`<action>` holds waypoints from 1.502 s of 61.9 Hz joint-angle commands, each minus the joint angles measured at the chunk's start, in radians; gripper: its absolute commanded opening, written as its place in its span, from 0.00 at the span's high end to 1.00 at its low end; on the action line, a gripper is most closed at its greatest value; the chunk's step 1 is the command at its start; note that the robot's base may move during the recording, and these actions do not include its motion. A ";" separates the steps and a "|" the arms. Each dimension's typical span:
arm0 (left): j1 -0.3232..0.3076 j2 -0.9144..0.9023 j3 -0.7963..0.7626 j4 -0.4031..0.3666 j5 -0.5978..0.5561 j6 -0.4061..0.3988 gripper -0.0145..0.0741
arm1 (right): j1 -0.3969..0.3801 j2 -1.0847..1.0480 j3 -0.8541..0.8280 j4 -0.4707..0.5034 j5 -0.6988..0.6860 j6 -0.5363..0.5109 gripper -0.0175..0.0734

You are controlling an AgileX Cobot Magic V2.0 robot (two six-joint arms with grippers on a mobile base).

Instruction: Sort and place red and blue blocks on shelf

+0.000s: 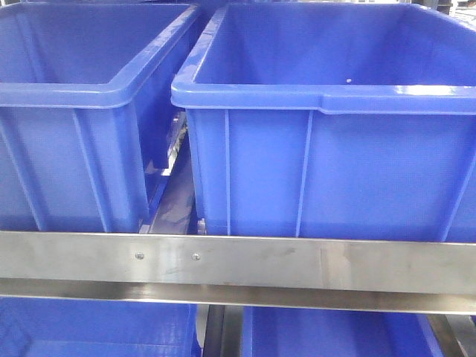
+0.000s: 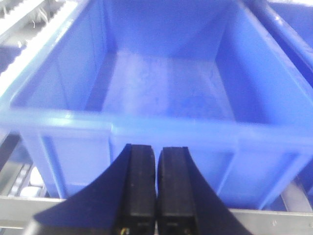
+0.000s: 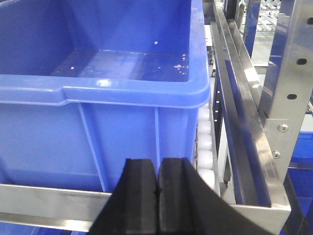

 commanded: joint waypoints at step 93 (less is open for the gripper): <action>0.000 -0.210 0.289 -0.044 -0.251 -0.007 0.70 | -0.008 -0.021 -0.023 0.003 -0.092 -0.002 0.75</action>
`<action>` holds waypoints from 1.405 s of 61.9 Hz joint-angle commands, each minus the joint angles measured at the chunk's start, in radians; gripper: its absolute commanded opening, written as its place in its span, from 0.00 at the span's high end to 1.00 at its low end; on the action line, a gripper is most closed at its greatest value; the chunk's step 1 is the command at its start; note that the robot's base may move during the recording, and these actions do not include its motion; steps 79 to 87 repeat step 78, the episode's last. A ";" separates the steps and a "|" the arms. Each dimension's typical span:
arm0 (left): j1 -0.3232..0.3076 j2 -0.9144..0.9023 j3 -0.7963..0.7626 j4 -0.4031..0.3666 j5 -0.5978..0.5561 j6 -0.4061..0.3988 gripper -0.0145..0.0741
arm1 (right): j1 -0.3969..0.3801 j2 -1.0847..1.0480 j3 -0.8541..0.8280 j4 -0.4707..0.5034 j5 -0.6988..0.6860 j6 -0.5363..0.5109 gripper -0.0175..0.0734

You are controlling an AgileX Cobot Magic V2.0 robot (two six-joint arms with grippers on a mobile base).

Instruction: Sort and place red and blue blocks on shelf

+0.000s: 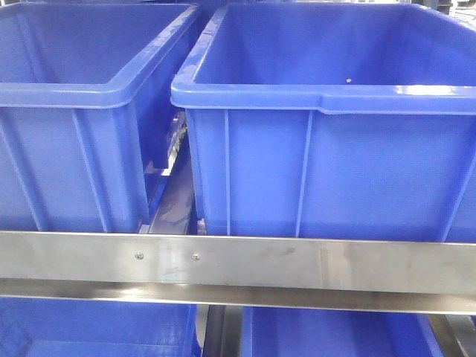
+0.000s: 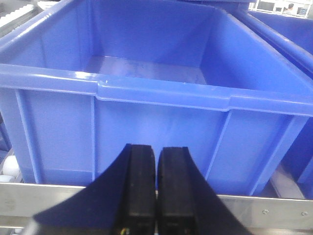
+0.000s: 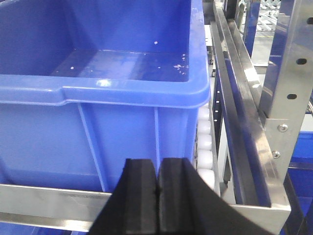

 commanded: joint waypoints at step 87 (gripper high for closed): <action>0.000 -0.021 0.047 -0.094 -0.133 0.159 0.70 | -0.008 -0.021 -0.023 0.003 -0.092 -0.004 0.75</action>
